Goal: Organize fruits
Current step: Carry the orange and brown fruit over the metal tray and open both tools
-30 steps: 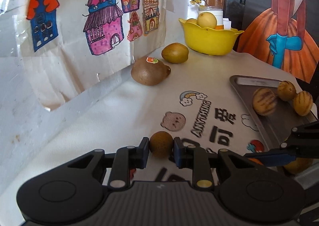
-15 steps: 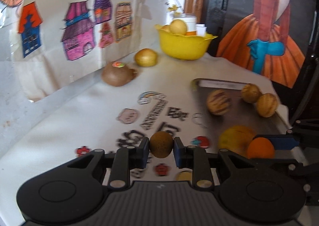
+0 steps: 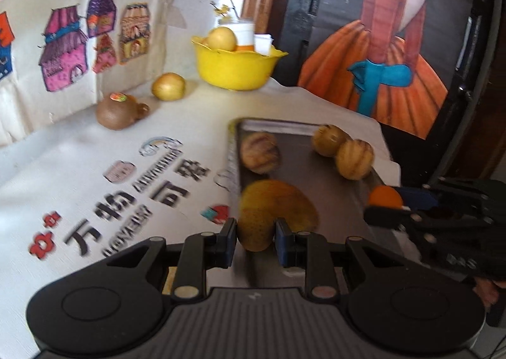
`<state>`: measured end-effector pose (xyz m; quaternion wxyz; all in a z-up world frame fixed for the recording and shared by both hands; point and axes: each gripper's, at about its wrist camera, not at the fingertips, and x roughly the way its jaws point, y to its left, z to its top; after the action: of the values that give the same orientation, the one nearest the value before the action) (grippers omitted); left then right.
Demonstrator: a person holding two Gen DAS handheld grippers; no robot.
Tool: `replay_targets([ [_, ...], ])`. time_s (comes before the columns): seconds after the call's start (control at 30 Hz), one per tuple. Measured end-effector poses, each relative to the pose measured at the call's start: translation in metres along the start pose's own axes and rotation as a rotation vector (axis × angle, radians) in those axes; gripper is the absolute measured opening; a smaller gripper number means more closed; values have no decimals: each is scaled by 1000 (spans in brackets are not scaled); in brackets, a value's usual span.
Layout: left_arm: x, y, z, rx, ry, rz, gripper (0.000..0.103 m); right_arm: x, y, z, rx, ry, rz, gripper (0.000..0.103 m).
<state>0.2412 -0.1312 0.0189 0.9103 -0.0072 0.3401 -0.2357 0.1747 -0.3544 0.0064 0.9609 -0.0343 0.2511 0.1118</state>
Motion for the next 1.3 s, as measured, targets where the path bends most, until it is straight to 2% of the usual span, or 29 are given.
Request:
replay_targets([
  [0.2,3,-13,-8,-20,14,-9,28,11,-10,-11,-1,10,-56,35],
  [0.53,20,-24,-7,2,40,24,28,36,-19,-10,-5,9,-111,35],
  [1.03,33,-20,-7,-22,45,31,28,52,-23,-12,-12,18,-141,36],
  [1.27,30,-21,-7,-32,53,28,37,46,-22,-13,-12,11,-148,40],
  [1.3,29,-21,-7,-23,61,9,38,44,-21,-13,-12,8,-149,41],
])
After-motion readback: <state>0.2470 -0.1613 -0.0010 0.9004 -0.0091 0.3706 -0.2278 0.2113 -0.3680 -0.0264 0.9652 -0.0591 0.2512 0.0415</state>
